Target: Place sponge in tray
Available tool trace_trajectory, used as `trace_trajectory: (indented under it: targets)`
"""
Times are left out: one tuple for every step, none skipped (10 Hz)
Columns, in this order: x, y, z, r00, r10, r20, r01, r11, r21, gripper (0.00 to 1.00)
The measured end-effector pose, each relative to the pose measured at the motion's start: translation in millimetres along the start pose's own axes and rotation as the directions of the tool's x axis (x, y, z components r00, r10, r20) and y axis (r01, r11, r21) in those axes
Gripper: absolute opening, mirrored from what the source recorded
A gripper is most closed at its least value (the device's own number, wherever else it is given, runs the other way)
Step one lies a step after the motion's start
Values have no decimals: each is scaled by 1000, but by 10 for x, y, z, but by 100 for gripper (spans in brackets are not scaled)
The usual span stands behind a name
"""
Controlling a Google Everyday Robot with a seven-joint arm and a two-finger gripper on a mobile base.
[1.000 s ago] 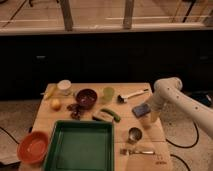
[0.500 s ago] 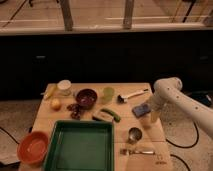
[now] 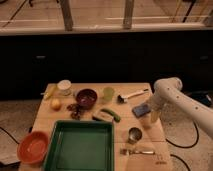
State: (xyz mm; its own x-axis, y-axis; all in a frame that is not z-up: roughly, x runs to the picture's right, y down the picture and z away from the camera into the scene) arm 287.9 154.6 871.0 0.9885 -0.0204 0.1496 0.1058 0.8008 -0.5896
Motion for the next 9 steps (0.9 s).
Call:
trace_trajectory:
  targets:
    - [-1, 12, 0, 1000, -5, -1, 5, 1000, -1, 80]
    - [-37, 11, -17, 1000, -24, -1, 24, 1000, 11, 80]
    - [-65, 3, -29, 999, -42, -2, 42, 999, 21, 80]
    - [-91, -1, -40, 998, -57, -2, 57, 998, 28, 80]
    - [-99, -9, -54, 997, -73, -6, 73, 997, 34, 80]
    - [-110, -23, -61, 996, -92, -8, 92, 995, 36, 80]
    - [-115, -40, -66, 994, -110, -9, 110, 993, 37, 80]
    - [-133, -64, -57, 991, -132, -10, 132, 991, 33, 80]
    - [-151, -117, -46, 988, -157, -11, 157, 987, 28, 80]
